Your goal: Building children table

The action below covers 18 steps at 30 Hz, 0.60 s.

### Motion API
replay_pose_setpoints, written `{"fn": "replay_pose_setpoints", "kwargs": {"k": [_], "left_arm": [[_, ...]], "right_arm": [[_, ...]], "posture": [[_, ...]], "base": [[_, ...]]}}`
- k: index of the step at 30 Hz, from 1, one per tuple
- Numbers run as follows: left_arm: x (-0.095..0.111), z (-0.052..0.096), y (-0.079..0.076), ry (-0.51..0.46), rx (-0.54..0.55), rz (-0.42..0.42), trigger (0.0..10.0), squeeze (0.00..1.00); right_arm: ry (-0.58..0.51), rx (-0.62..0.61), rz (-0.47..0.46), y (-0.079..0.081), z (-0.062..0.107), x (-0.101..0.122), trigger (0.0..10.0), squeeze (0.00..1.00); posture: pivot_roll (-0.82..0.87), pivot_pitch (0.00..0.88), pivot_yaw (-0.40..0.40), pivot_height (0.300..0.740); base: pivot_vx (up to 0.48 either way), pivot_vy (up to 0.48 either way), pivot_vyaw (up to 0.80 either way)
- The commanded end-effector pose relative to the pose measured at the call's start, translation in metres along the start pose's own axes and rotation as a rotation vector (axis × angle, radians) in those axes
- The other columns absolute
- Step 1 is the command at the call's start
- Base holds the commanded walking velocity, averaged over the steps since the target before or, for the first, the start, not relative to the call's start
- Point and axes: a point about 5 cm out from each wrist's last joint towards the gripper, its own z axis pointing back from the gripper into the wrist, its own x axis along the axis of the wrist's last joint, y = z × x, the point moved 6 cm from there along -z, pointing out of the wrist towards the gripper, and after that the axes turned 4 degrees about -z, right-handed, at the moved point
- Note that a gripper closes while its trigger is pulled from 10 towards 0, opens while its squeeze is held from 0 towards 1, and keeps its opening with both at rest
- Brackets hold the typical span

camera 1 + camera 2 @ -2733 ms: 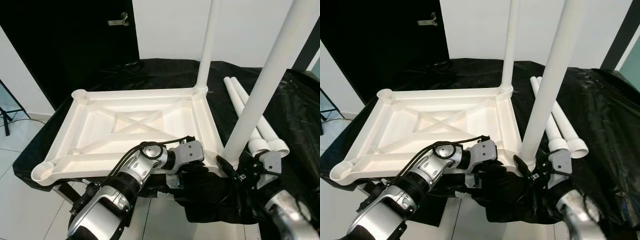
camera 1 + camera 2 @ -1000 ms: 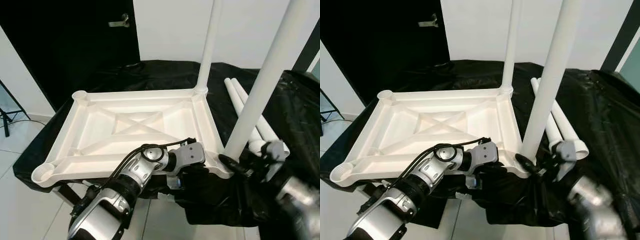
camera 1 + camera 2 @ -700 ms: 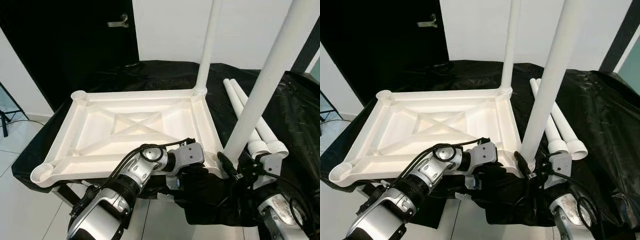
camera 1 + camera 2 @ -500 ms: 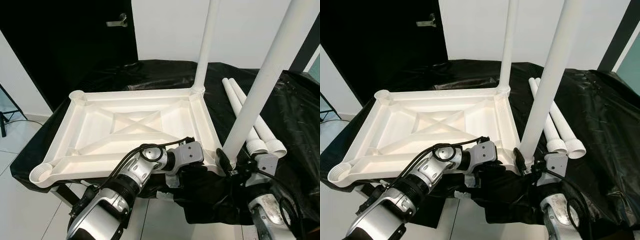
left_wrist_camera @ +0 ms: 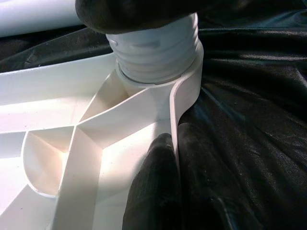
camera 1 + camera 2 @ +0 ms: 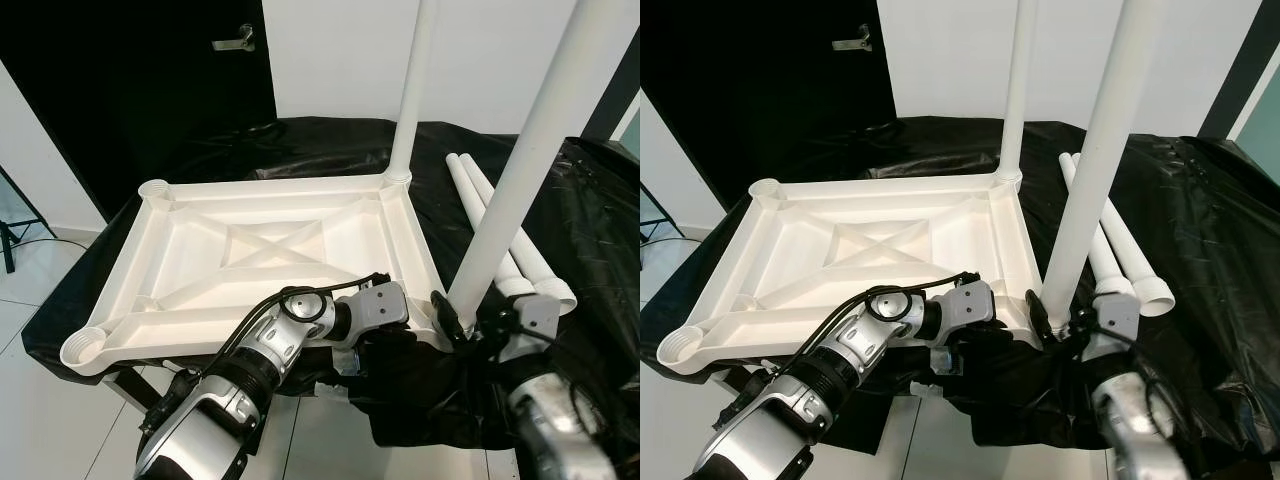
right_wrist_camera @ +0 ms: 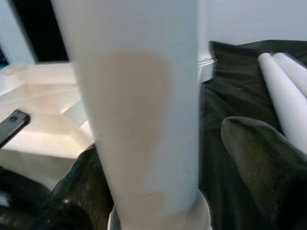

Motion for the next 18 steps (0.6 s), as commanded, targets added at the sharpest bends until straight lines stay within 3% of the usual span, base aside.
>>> {"fn": "replay_pose_setpoints", "kwargs": {"k": [1, 4, 10, 11, 12, 13, 14, 18], "left_arm": [[-0.055, -0.002, -0.035, 0.146, -0.078, 0.159, 10.0, 0.0], [-0.055, -0.003, -0.036, 0.144, -0.078, 0.16, 10.0, 0.0], [-0.053, -0.004, -0.035, 0.139, -0.075, 0.162, 10.0, 0.0], [-0.053, -0.004, -0.034, 0.138, -0.072, 0.164, 10.0, 0.0], [-0.053, -0.004, -0.034, 0.138, -0.072, 0.164, 10.0, 0.0], [-0.053, -0.004, -0.035, 0.139, -0.071, 0.165, 10.0, 0.0], [-0.053, -0.004, -0.035, 0.139, -0.073, 0.165, 10.0, 0.0], [-0.053, -0.004, -0.036, 0.138, -0.076, 0.165, 10.0, 0.0]], "right_arm": [[0.019, 0.16, 0.038, 0.017, 0.001, 0.0, 10.0, 0.0], [0.023, 0.191, 0.046, 0.02, 0.002, 0.001, 10.0, 0.0], [0.167, 0.351, 0.036, 0.031, 0.013, -0.02, 10.0, 0.0], [0.181, 0.382, 0.028, 0.034, 0.016, -0.022, 8.2, 0.0], [0.181, 0.382, 0.028, 0.034, 0.016, -0.022, 8.2, 0.0], [0.184, 0.417, 0.028, 0.037, 0.02, -0.022, 1.3, 0.0], [0.188, 0.438, 0.021, 0.039, 0.022, -0.023, 0.0, 0.0], [0.191, 0.444, -0.011, 0.042, 0.024, -0.027, 0.0, 0.0]], "posture": [[0.15, 0.0, -0.013, 0.74], [0.15, 0.0, -0.013, 0.74], [0.15, 0.0, -0.023, 0.74], [0.15, 0.0, -0.024, 0.74], [0.15, 0.0, -0.024, 0.74], [0.15, 0.0, -0.023, 0.74], [0.15, 0.0, -0.023, 0.74], [0.15, 0.0, -0.023, 0.74]], "base": [[0.0, 0.0, 0.0], [0.0, 0.0, 0.0], [0.0, 0.0, 0.0], [0.0, 0.0, 0.0], [0.0, 0.0, 0.0], [0.0, 0.0, 0.0], [0.0, 0.0, 0.0], [0.0, 0.0, 0.0]]}}
